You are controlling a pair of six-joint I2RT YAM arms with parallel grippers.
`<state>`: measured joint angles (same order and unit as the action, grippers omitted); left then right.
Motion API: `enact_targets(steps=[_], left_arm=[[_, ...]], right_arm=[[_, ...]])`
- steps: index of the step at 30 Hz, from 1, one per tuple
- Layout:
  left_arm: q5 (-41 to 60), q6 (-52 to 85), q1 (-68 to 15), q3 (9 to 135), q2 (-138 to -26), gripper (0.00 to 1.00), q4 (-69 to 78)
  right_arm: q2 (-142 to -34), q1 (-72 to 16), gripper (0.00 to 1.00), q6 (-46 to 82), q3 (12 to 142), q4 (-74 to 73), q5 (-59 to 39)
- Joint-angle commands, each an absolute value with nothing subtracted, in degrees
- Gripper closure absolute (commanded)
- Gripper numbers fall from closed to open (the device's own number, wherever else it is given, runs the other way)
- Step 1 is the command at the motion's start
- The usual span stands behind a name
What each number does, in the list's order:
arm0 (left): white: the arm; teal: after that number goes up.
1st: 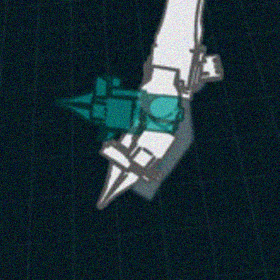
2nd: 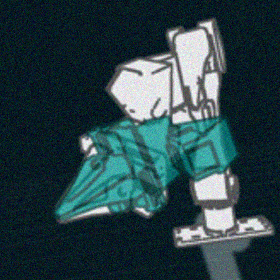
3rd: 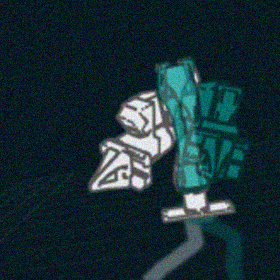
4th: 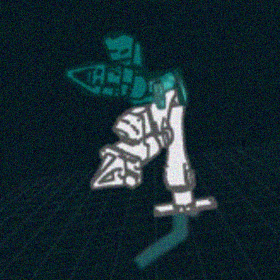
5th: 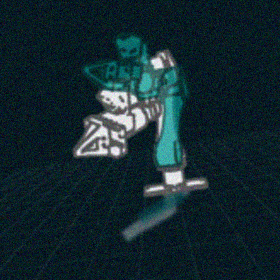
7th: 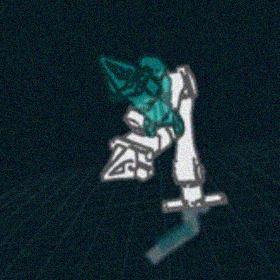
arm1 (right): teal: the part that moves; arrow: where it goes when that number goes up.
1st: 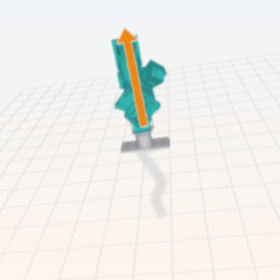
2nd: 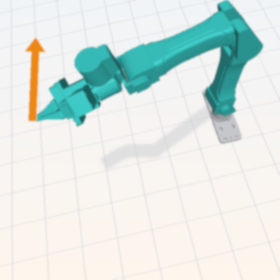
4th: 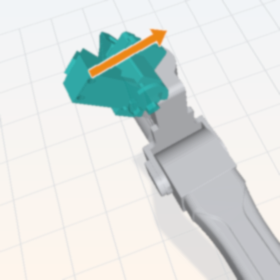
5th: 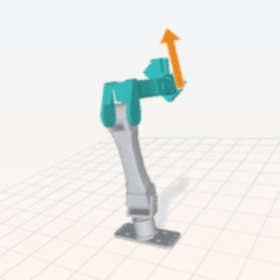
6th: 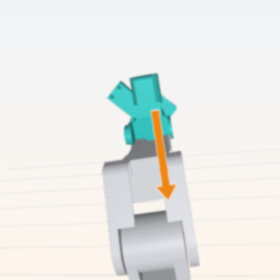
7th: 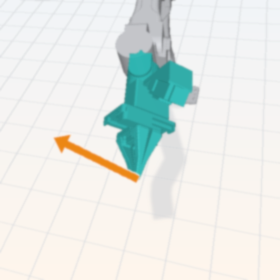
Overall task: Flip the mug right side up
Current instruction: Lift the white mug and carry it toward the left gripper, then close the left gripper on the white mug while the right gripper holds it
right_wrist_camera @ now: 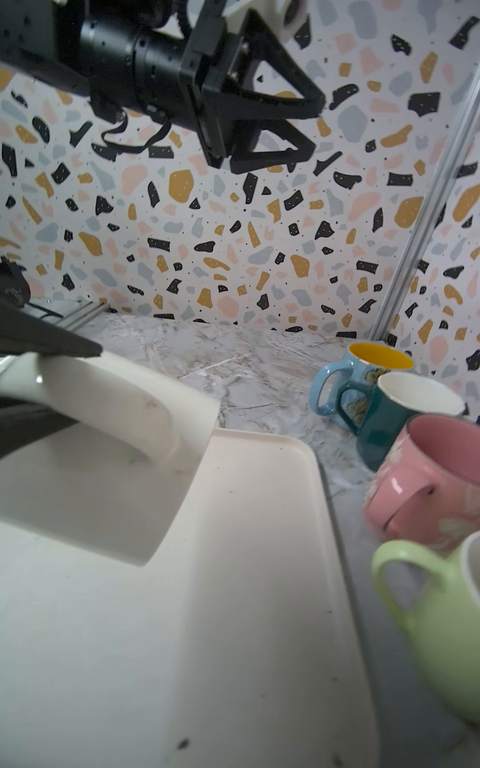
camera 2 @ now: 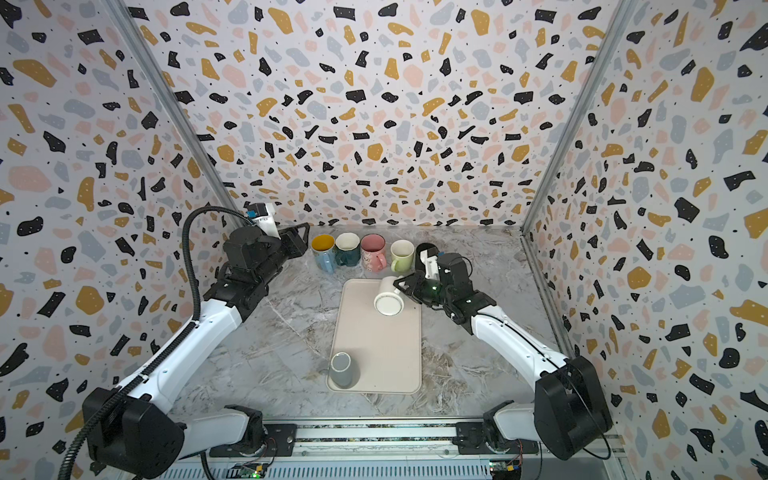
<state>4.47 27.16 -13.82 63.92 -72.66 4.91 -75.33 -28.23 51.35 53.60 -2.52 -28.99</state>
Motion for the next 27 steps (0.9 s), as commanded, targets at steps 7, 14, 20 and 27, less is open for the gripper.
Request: enact_targets(steps=[7, 14, 20, 27], left_arm=[[17.12, 26.60, -13.48, 68.94, -74.98, 0.52, 4.56], [34.78, 25.32, -13.79, 72.93, -78.13, 0.60, -0.80], [47.97, 20.08, -15.37, 77.82, -79.57, 0.60, -12.14], [49.48, 14.20, -19.35, 78.46, -77.18, 0.55, -24.04]], right_arm=[[-69.26, -33.80, 1.00, 25.19, 52.76, -4.75, -18.29], [-65.68, -42.69, 1.00, 9.99, 49.84, -11.38, -8.19], [-64.00, -48.42, 1.00, -3.03, 49.09, -15.51, 0.47], [-65.11, -50.77, 1.00, -16.43, 49.60, -18.47, 6.45]])
